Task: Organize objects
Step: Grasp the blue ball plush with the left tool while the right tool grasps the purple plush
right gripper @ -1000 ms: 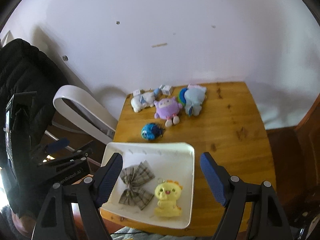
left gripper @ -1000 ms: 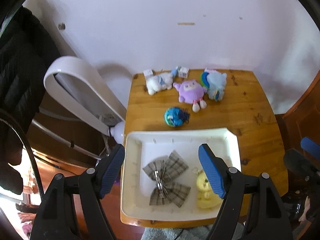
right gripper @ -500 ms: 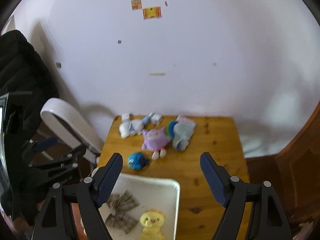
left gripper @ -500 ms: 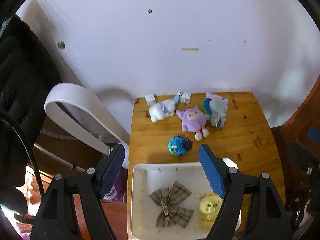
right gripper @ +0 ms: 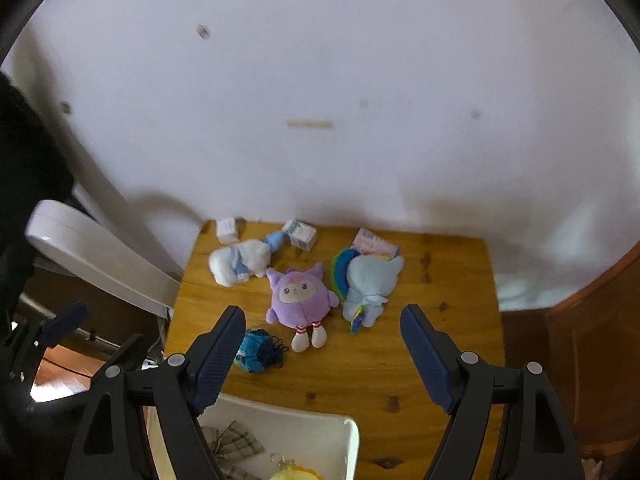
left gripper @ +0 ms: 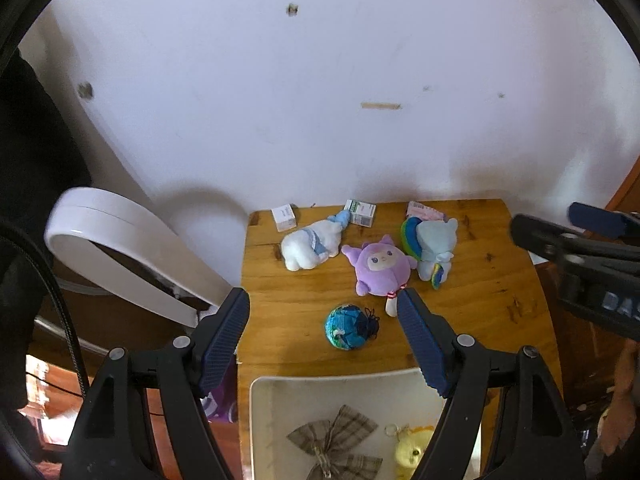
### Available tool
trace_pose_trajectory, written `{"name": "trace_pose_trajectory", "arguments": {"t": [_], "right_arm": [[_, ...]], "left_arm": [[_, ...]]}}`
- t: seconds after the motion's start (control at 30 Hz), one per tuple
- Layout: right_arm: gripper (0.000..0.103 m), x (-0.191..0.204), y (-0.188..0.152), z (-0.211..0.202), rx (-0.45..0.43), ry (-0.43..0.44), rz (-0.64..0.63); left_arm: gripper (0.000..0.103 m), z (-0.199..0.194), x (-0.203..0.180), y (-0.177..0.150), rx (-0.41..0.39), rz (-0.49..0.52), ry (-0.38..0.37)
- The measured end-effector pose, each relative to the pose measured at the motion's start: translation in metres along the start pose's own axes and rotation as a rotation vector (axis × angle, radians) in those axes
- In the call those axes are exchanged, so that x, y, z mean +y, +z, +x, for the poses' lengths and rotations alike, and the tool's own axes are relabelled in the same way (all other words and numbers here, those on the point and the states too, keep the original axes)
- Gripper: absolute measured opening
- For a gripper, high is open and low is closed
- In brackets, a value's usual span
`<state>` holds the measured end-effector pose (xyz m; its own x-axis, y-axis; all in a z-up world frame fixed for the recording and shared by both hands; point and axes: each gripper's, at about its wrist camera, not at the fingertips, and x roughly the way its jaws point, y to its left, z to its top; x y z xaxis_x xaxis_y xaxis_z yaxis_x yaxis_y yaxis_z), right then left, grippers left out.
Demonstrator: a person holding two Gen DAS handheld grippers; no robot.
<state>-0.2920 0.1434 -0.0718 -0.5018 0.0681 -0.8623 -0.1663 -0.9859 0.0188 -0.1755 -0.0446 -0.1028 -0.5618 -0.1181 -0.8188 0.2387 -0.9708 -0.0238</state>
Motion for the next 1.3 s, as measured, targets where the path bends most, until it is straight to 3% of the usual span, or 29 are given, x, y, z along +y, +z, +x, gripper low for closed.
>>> {"name": "trace_pose_trajectory", "arguments": {"t": [0.37, 0.57, 0.83, 1.07, 1.3], "right_arm": [[0.081, -0.005, 0.015, 0.173, 0.242, 0.169, 0.087], [0.081, -0.011, 0.004, 0.241, 0.36, 0.185, 0.168], [0.081, -0.015, -0.014, 0.281, 0.441, 0.203, 0.23], [0.081, -0.007, -0.021, 0.296, 0.465, 0.293, 0.263], [0.079, 0.022, -0.026, 0.301, 0.457, 0.288, 0.195]], "left_arm": [[0.079, 0.151, 0.01, -0.006, 0.242, -0.079, -0.087], [0.079, 0.214, 0.008, -0.025, 0.379, -0.12, -0.145], [0.079, 0.254, 0.005, -0.046, 0.474, -0.154, -0.174], [0.079, 0.269, 0.001, -0.06, 0.517, -0.172, -0.183], [0.079, 0.271, -0.002, -0.069, 0.528, -0.178, -0.188]]}}
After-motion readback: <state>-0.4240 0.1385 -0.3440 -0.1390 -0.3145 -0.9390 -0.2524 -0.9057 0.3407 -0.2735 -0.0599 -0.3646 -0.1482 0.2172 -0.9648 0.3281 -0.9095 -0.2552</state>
